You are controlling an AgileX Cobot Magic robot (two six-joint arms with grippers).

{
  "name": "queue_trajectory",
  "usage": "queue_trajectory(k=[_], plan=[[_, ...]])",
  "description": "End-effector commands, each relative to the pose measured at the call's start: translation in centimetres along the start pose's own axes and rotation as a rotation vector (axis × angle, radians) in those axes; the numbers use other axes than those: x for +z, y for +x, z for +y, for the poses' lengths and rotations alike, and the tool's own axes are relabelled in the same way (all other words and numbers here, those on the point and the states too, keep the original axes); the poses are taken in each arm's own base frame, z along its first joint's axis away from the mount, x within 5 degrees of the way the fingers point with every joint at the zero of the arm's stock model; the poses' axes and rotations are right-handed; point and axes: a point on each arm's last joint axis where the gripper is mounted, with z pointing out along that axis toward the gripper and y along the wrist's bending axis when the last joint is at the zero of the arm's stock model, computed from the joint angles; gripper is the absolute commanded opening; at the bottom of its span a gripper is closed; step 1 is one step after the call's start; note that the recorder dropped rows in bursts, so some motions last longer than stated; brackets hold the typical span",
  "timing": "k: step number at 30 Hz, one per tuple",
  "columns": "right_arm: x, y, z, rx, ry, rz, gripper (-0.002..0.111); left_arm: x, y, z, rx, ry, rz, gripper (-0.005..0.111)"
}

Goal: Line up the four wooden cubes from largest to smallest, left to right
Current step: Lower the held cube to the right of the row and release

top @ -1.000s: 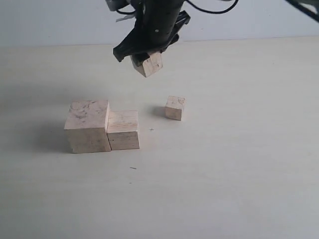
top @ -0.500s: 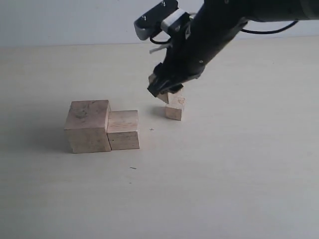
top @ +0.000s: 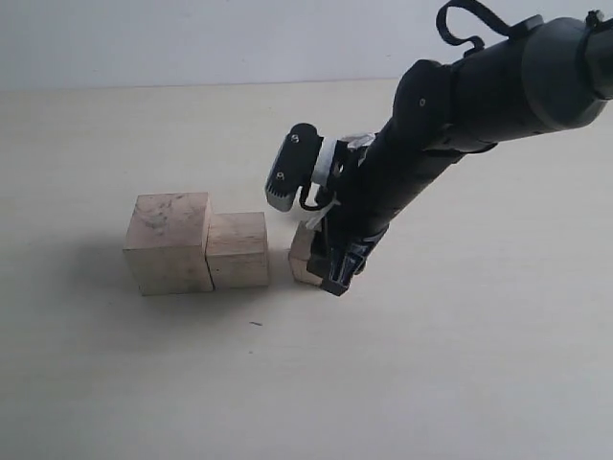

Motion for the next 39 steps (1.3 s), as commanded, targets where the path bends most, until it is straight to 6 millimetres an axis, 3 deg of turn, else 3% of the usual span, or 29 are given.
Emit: queue_trajectory(k=[1, 8, 16, 24, 30, 32, 39], plan=[[0.3, 0.0, -0.4, 0.004, 0.041, -0.016, 0.000, 0.0, -0.1, 0.0, 0.006, 0.006, -0.014, 0.000], [0.3, -0.3, -0.9, 0.008, 0.094, -0.049, 0.000, 0.0, -0.1, 0.0, 0.006, 0.006, -0.014, 0.000], [2.0, 0.3, -0.7, 0.065, 0.050, -0.028, 0.002, 0.0, -0.1, 0.0, 0.006, 0.006, -0.014, 0.000], [2.1, 0.3, -0.6, 0.070, 0.043, -0.025, 0.031, 0.0, -0.1, 0.0, 0.006, 0.006, -0.014, 0.000], [1.8, 0.1, -0.5, 0.164, 0.029, -0.041, 0.073, 0.0, -0.1, 0.0, 0.006, 0.006, -0.014, 0.000], [1.4, 0.0, -0.5, 0.184, 0.031, -0.049, 0.079, 0.0, -0.1, 0.0, 0.006, 0.006, -0.014, 0.000], [-0.7, -0.8, -0.5, 0.171, 0.056, -0.096, 0.078, 0.0, -0.1, 0.0, 0.006, 0.006, -0.014, 0.000]])
